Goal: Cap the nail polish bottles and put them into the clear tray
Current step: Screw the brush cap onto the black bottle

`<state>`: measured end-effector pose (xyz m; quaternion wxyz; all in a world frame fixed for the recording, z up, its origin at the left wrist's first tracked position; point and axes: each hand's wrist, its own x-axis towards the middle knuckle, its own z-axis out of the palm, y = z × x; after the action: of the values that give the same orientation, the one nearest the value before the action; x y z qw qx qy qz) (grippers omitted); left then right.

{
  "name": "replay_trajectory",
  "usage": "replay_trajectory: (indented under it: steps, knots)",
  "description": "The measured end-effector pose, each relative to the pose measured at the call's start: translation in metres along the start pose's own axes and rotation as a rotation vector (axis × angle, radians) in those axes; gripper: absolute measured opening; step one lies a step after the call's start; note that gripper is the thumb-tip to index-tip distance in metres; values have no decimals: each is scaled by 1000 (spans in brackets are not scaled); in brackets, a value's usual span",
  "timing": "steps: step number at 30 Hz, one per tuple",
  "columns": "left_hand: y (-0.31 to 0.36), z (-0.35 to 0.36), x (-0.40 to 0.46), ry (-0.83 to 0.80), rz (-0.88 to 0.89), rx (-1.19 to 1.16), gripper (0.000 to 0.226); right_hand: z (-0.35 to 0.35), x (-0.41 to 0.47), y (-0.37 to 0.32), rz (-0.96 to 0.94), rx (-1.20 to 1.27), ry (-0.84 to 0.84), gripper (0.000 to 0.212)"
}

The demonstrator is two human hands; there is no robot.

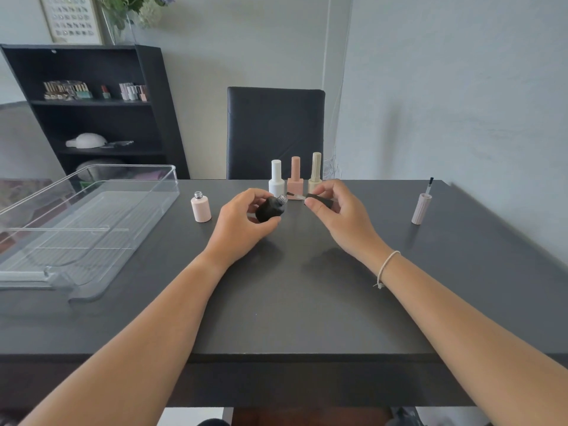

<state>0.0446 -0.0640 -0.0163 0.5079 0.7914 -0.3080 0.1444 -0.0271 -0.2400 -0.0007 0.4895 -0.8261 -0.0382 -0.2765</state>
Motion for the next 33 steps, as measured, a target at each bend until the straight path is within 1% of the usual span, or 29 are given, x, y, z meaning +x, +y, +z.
replay_trajectory:
  steps: [5, 13, 23, 27, 33]
  knots:
    - [-1, 0, 0, -2, 4, 42, 33, -2, 0, -4, -59, 79, 66, 7]
    - [0, 0, -1, -22, 13, 68, 33, -2, 1, -2, -78, 58, 61, 10]
    - [1, 1, -2, -56, 41, 63, 34, -1, -1, 0, -103, -67, 41, 6]
    - [2, 1, -3, -83, 54, 68, 36, 0, 0, 2, -139, -130, 34, 11]
    - [7, 4, -5, -119, 86, 45, 35, 2, -1, 3, -173, -156, -13, 12]
